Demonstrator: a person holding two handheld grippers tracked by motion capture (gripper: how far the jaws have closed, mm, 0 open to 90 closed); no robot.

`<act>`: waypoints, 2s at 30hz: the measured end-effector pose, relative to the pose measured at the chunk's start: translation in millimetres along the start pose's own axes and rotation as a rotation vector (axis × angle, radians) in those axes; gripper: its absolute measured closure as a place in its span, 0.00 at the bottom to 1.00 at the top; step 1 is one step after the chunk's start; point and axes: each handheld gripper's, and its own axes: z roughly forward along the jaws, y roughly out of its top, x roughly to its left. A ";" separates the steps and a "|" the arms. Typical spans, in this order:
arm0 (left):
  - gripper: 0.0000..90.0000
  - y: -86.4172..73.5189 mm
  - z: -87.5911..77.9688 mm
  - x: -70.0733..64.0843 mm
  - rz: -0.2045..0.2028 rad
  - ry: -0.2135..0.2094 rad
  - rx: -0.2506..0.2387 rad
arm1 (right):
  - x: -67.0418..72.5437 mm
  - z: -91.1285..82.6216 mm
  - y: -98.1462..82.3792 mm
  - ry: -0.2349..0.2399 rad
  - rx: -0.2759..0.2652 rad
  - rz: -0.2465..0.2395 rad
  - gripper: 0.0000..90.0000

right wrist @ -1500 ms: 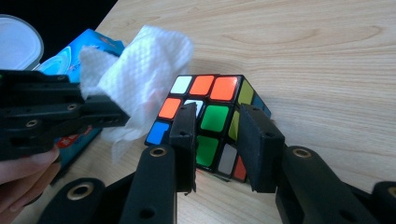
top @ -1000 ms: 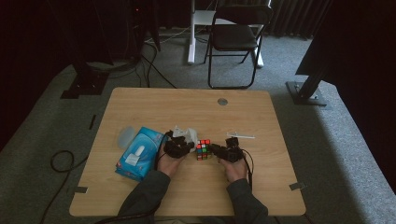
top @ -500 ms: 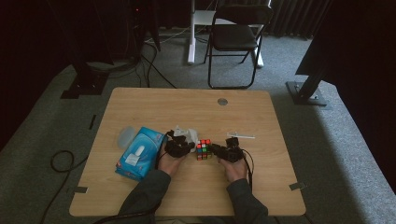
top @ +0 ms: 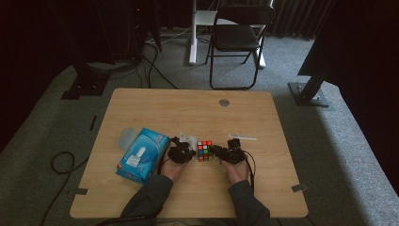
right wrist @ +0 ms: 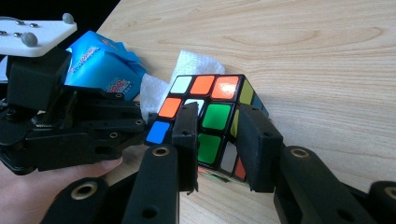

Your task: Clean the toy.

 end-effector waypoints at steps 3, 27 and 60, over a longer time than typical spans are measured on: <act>0.96 0.1 -0.5 0.5 -0.001 -0.003 0.001 | -0.5 0.0 -0.2 0.002 -0.001 0.002 0.77; 0.94 13.9 -34.8 -9.5 0.005 -0.049 -0.097 | -1.0 -0.2 -0.7 0.001 -0.007 0.008 0.77; 0.94 -7.4 -14.6 -6.6 0.002 -0.033 -0.030 | -1.0 0.0 -1.4 0.007 -0.010 0.013 0.77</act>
